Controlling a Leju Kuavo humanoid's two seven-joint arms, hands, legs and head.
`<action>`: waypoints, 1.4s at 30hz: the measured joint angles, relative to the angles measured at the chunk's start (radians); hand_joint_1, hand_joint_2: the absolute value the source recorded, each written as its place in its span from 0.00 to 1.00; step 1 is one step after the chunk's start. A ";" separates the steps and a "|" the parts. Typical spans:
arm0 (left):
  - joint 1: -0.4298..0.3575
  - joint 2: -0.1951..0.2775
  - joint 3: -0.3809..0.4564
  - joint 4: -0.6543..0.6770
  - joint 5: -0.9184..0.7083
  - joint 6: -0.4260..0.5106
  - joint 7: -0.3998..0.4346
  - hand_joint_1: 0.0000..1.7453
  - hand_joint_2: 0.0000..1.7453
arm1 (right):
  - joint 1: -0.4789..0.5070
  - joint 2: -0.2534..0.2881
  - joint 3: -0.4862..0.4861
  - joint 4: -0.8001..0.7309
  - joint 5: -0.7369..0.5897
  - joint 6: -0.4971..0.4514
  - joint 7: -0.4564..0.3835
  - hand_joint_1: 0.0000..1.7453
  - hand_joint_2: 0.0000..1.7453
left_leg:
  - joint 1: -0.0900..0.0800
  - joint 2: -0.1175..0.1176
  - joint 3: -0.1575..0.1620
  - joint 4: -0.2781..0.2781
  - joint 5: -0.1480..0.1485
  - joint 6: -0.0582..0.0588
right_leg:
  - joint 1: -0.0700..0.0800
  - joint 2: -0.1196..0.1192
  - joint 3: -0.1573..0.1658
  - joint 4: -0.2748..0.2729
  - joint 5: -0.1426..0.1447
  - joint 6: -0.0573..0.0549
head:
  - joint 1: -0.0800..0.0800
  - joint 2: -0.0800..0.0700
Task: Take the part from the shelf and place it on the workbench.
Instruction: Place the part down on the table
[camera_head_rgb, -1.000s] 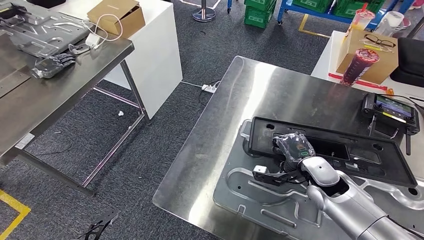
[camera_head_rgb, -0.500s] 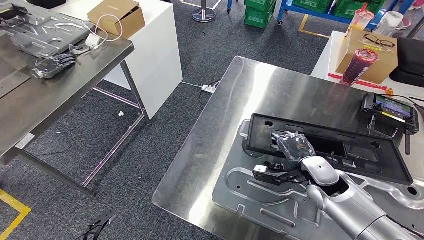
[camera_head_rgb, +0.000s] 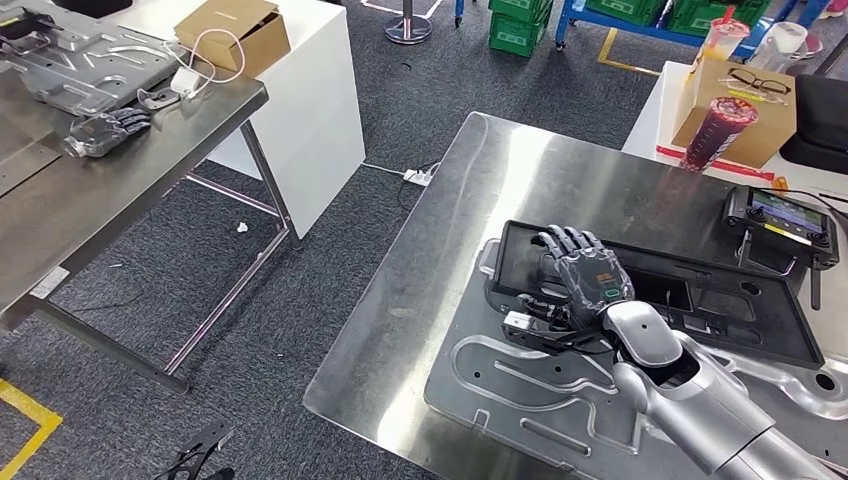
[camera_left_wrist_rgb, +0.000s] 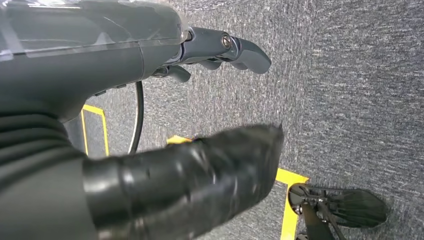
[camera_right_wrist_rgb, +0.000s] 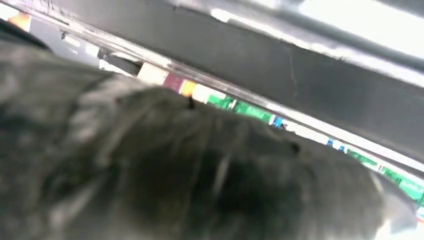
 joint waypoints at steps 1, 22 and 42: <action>0.001 0.000 0.000 0.000 -0.001 0.001 0.001 0.00 0.00 | 0.000 -0.002 -0.003 -0.008 0.008 -0.015 0.009 0.00 0.00 | 0.000 0.000 0.000 0.000 0.000 0.000 | 0.000 0.000 0.000 0.000 0.000 0.000 | 0.000 0.000; 0.013 -0.006 0.015 0.000 -0.047 0.008 0.007 0.00 0.00 | 0.000 -0.122 -0.250 -0.328 0.033 -0.119 0.019 0.00 0.00 | 0.007 0.014 0.018 -0.031 0.019 0.030 | -0.018 -0.026 -0.053 0.157 -0.128 0.036 | 0.001 0.000; 0.011 -0.004 0.014 0.000 -0.110 0.054 0.028 0.00 0.00 | 0.056 -0.119 -0.253 -0.347 0.049 -0.119 0.027 0.00 0.00 | 0.008 0.016 -0.046 0.246 -0.149 -0.014 | -0.010 -0.031 -0.040 0.025 0.015 -0.009 | -0.004 0.000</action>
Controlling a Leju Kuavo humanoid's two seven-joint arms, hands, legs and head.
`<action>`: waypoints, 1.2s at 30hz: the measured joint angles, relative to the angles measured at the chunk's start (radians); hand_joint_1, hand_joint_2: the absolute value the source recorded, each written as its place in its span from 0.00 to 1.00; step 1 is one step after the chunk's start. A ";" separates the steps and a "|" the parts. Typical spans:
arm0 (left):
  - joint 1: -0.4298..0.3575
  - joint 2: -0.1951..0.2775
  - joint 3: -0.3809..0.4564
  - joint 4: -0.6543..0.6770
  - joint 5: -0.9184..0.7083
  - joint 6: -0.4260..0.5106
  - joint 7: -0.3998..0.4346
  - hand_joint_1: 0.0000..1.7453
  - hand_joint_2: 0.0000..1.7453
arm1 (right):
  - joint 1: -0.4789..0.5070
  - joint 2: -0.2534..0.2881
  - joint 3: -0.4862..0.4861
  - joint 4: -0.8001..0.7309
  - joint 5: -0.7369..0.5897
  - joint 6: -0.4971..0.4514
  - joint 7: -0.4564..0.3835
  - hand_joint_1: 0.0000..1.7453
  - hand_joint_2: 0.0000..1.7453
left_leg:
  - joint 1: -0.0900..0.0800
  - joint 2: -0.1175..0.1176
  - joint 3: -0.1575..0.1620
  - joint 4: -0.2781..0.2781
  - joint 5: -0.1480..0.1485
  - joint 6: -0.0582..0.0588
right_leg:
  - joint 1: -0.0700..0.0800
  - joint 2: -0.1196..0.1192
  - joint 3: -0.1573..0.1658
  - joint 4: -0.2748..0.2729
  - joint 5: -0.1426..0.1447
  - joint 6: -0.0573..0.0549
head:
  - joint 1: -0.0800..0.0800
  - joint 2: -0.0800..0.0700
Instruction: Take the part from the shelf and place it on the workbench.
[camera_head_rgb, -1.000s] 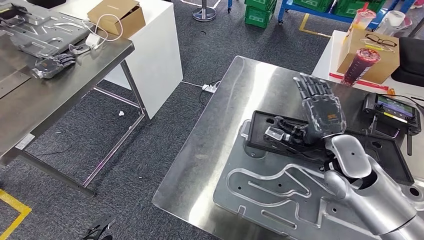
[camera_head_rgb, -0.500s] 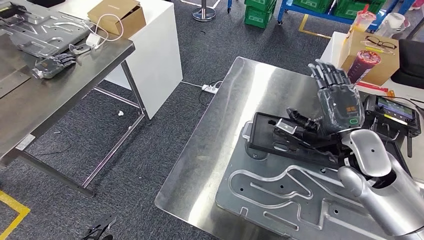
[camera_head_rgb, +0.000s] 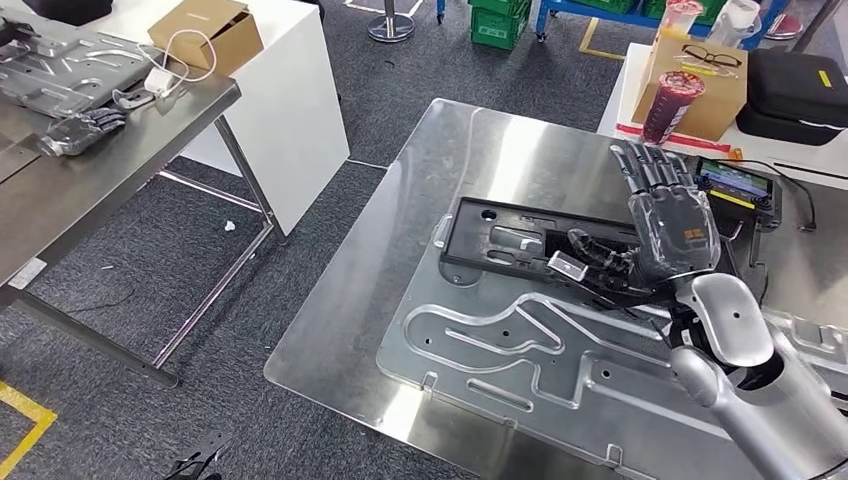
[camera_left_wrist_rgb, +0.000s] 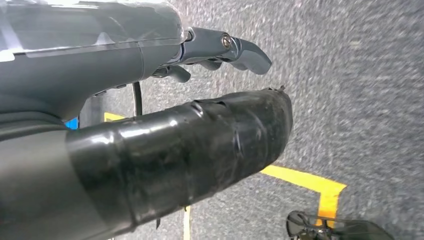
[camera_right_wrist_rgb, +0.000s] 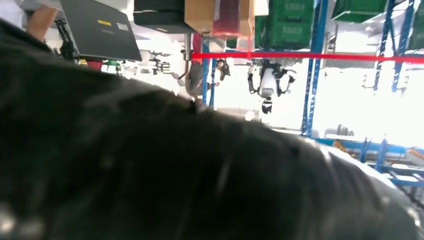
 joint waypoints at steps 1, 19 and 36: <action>-0.001 0.001 0.000 0.000 0.000 0.001 0.001 0.00 0.00 | 0.001 0.001 0.001 -0.001 0.002 0.000 0.002 0.00 0.00 | -0.009 -0.002 0.049 -0.067 0.020 0.016 | 0.005 0.001 -0.007 0.001 0.007 -0.002 | 0.000 0.000; -0.006 0.002 0.000 0.000 -0.012 0.013 0.003 0.00 0.00 | 0.022 0.008 -0.011 -0.007 0.001 -0.001 0.016 0.00 0.00 | -0.001 0.015 0.016 -0.248 0.183 0.019 | -0.034 -0.010 0.120 0.005 -0.093 0.076 | 0.002 0.000; -0.006 0.005 0.000 -0.001 -0.014 0.016 -0.001 0.00 0.00 | 0.042 0.012 -0.028 -0.032 -0.016 -0.005 0.015 0.00 0.00 | -0.017 -0.008 0.178 -0.261 0.044 0.016 | -0.013 -0.009 -0.020 -0.019 0.053 0.028 | -0.003 0.000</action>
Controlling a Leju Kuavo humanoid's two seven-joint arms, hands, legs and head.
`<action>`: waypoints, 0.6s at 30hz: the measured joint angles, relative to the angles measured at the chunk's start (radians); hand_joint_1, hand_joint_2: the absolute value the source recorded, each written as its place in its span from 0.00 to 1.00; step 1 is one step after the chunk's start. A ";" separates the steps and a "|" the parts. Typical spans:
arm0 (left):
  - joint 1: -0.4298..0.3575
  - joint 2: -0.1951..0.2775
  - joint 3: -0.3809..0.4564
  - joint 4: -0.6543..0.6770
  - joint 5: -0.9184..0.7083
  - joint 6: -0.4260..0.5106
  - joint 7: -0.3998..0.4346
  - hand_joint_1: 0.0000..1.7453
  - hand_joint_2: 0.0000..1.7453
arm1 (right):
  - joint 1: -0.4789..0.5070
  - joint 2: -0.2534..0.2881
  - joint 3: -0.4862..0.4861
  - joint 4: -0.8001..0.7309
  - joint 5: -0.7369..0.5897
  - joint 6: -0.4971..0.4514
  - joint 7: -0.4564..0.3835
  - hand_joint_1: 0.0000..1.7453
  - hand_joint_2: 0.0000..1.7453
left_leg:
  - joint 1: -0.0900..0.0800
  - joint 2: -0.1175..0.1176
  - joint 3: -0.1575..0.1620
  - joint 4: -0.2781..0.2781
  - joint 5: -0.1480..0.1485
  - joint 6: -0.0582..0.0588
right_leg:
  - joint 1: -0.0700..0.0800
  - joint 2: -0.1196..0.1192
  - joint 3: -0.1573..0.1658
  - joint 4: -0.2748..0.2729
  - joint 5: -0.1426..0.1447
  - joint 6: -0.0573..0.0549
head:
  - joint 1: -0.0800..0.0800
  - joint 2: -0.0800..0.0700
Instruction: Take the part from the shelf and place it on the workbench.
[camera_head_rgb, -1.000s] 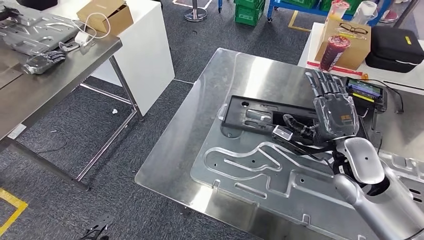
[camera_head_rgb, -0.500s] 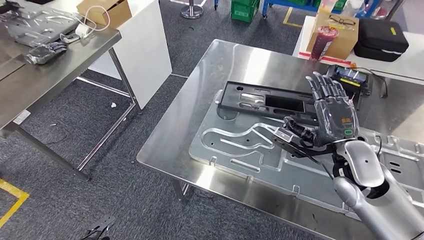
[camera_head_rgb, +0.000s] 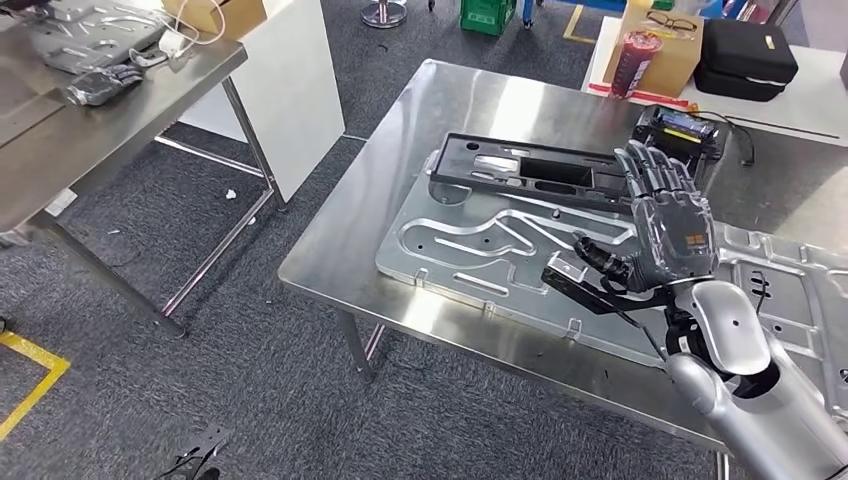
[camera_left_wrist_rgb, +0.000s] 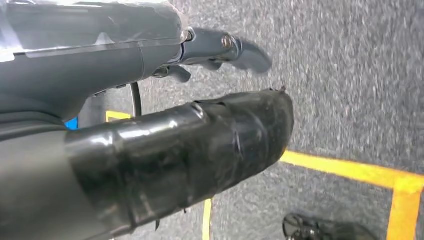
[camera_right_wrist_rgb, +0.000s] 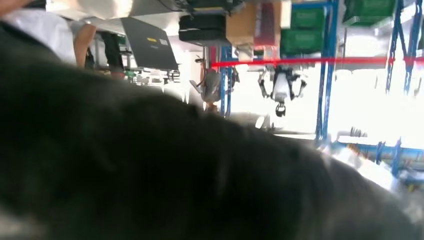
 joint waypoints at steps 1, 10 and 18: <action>0.000 0.001 0.000 0.000 -0.001 0.000 0.000 0.00 0.00 | 0.004 0.000 -0.001 -0.002 -0.002 0.000 -0.002 0.00 0.00 | 0.000 0.001 -0.006 -0.006 0.013 0.005 | -0.002 0.000 0.000 -0.005 0.007 0.007 | -0.002 0.000; 0.000 -0.002 0.000 0.000 -0.002 -0.001 -0.001 0.00 0.00 | 0.031 -0.004 -0.009 -0.010 -0.012 0.003 -0.009 0.00 0.00 | 0.006 0.017 -0.122 -0.011 0.118 0.027 | -0.014 0.000 -0.004 0.233 -0.151 0.037 | -0.002 0.000; 0.004 -0.006 0.001 0.000 -0.009 -0.001 -0.004 0.00 0.00 | 0.036 -0.007 -0.017 -0.022 -0.047 0.022 -0.022 0.00 0.00 | 0.010 0.013 -0.184 0.037 0.133 -0.022 | -0.009 -0.002 0.137 -0.004 -0.136 -0.005 | -0.002 0.000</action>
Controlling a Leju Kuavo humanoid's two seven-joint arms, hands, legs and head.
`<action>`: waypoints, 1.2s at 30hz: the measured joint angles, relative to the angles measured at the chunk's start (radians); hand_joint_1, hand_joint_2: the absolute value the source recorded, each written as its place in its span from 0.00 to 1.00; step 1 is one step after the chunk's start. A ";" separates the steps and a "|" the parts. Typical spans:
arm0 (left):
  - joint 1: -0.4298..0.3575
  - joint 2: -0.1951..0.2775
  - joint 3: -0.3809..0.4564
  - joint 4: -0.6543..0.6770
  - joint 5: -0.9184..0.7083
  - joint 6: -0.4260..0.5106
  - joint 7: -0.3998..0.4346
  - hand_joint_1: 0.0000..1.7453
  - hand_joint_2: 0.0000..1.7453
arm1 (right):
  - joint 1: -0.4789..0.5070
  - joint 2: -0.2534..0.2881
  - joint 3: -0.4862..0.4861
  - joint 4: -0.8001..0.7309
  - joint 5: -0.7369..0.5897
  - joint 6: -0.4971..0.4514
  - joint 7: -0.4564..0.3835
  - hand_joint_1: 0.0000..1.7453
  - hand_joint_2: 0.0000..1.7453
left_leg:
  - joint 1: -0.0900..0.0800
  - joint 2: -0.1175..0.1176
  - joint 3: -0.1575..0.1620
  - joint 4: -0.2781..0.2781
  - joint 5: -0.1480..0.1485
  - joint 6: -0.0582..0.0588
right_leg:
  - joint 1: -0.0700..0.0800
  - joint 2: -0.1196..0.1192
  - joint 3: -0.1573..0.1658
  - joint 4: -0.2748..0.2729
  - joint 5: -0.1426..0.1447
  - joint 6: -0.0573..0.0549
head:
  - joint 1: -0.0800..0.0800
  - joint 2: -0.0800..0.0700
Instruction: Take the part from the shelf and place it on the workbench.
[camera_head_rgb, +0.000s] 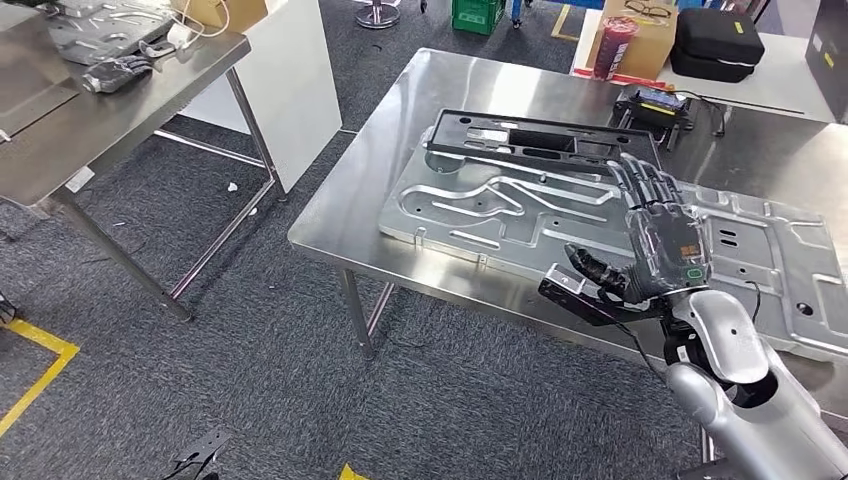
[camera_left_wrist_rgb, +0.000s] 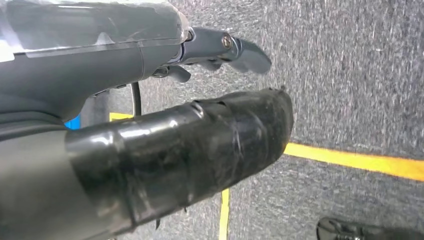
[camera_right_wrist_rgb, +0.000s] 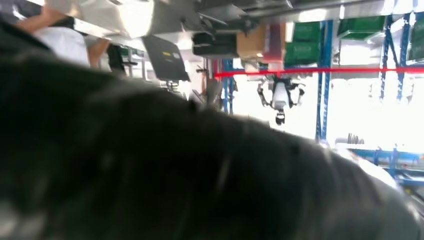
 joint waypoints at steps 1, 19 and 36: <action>0.001 0.000 0.000 0.000 -0.001 0.000 0.000 0.00 0.00 | 0.002 -0.001 -0.001 0.000 -0.008 0.003 -0.004 0.00 0.00 | 0.002 -0.002 -0.013 0.032 -0.038 -0.004 | -0.002 -0.001 -0.010 -0.003 0.012 -0.008 | 0.000 0.000; -0.005 0.001 0.016 0.000 -0.016 0.002 -0.003 0.00 0.00 | 0.195 -0.062 -0.057 -0.003 -0.063 -0.015 -0.059 0.00 0.00 | -0.003 -0.004 0.123 -0.057 -0.057 0.055 | 0.000 0.001 -0.183 0.205 -0.063 0.039 | -0.001 0.000; 0.003 -0.002 0.067 0.000 -0.021 0.001 -0.006 0.00 0.00 | 0.468 0.049 -0.155 0.211 -0.119 -0.036 -0.077 0.00 0.00 | 0.000 -0.009 -0.034 0.252 -0.179 -0.012 | 0.005 0.001 -0.042 -0.015 0.046 -0.015 | -0.004 0.000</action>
